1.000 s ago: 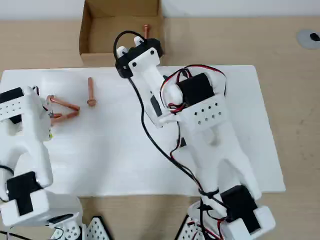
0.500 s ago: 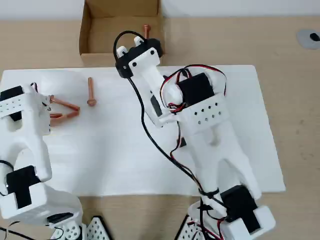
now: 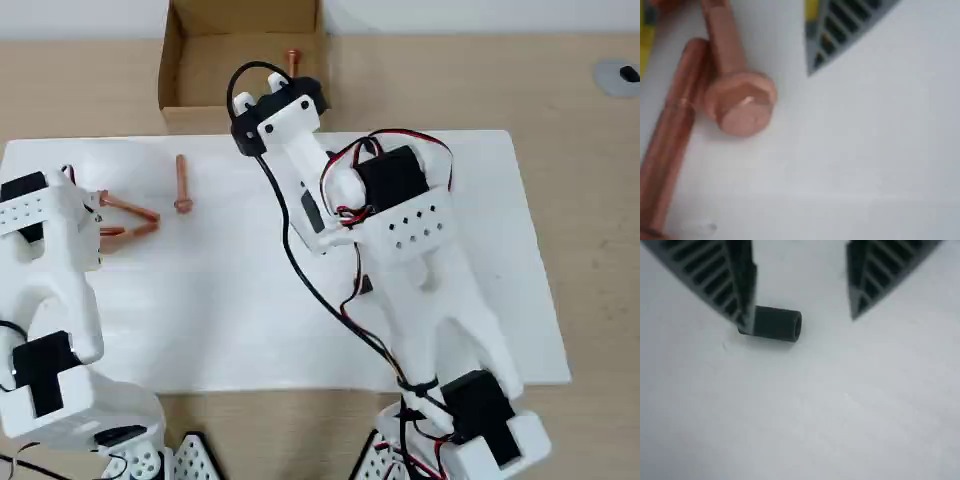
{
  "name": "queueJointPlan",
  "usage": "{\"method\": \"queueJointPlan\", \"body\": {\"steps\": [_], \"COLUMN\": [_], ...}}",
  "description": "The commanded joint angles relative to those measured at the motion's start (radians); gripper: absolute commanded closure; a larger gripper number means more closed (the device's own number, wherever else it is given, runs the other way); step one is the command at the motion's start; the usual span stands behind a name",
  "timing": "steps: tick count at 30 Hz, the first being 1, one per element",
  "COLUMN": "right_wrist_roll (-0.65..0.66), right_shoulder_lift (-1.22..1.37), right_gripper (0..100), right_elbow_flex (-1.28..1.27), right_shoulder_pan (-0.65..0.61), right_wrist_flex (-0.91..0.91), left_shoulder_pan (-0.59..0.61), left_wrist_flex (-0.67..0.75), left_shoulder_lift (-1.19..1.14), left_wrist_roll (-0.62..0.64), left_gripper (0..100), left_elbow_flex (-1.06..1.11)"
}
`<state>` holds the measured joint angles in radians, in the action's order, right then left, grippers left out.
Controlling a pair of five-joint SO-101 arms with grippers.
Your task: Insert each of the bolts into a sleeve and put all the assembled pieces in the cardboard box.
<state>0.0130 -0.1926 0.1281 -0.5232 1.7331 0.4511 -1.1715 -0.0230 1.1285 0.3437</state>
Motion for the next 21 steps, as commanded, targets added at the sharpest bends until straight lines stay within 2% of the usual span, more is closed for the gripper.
{"method": "queueJointPlan", "body": {"steps": [1,21], "right_wrist_roll": [0.005,0.005], "right_shoulder_lift": [-0.044,-0.041], "right_gripper": [83.6,83.6], "right_elbow_flex": [-0.002,-0.002], "right_shoulder_pan": [0.013,0.015], "right_wrist_flex": [-0.017,-0.017], "left_shoulder_pan": [0.005,0.005], "left_wrist_flex": [0.005,0.005], "left_shoulder_lift": [0.002,0.002], "left_wrist_roll": [0.006,0.006], "left_gripper": [78,78], "left_elbow_flex": [-0.015,-0.006]}}
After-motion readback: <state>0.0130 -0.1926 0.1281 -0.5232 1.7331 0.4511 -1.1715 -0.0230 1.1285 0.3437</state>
